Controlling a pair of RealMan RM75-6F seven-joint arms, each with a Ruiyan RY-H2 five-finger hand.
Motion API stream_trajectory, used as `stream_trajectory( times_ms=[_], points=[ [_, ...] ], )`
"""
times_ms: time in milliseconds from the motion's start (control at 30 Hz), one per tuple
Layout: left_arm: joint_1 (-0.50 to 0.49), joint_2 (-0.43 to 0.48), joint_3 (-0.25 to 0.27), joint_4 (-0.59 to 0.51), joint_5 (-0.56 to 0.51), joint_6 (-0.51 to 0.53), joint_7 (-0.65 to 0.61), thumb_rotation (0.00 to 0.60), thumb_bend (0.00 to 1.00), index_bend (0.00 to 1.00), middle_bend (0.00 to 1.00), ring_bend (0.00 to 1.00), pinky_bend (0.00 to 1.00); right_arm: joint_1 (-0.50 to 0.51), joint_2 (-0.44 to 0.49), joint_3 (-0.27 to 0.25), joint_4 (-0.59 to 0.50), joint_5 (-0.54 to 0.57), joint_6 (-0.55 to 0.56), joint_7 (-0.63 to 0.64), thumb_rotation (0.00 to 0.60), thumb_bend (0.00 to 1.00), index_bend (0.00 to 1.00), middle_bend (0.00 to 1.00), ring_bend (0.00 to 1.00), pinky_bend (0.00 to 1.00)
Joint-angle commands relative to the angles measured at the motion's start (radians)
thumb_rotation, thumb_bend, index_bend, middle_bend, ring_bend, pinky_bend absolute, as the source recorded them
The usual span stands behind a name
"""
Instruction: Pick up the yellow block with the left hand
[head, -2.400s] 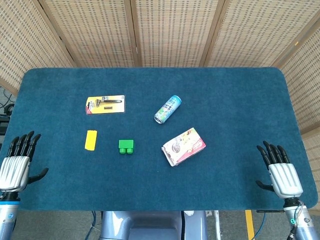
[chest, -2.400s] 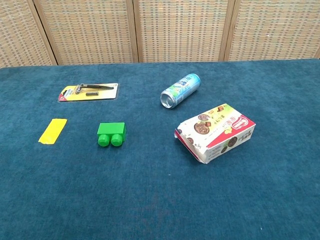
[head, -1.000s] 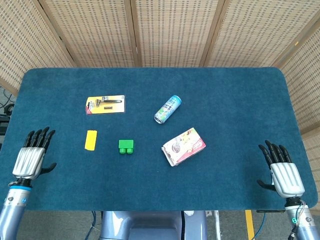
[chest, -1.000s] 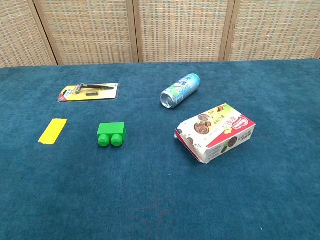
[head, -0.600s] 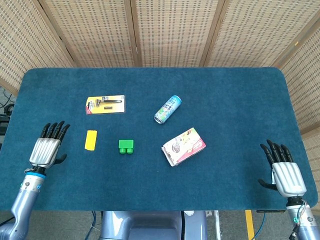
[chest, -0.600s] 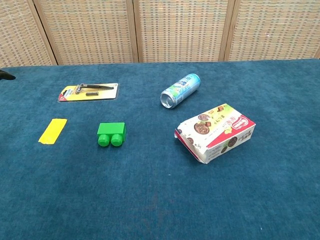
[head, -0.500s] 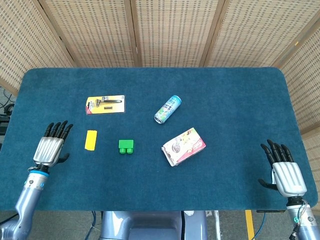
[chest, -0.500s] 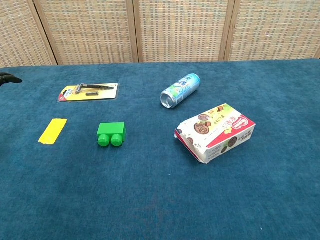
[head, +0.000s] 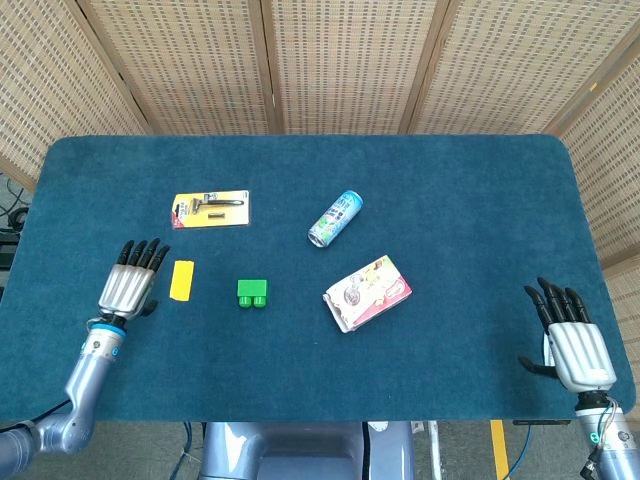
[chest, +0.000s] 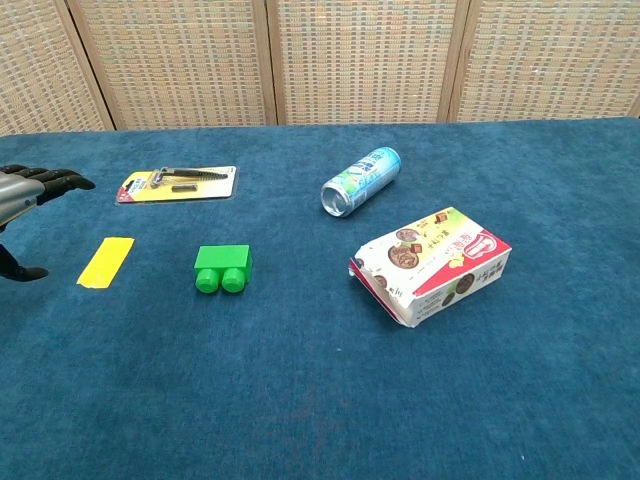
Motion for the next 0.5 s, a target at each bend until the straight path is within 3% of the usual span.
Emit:
stream_trajectory(
  times_ms=[33, 500],
  points=[
    [-0.015, -0.018, 0.0, 0.016, -0.02, -0.009, 0.02, 0.6, 0.26, 0.0, 0.0, 0.0, 0.0, 0.0, 0.001, 0.001, 0.001, -0.001, 0.002, 0.005, 0.6, 0.04, 0.0, 0.0, 0.0, 0.0],
    [-0.047, -0.062, 0.009, 0.09, -0.065, -0.031, 0.042, 0.6, 0.26, 0.0, 0.0, 0.0, 0.0, -0.001, 0.003, 0.004, 0.007, 0.003, 0.003, 0.022, 0.6, 0.04, 0.0, 0.0, 0.0, 0.0]
  ],
)
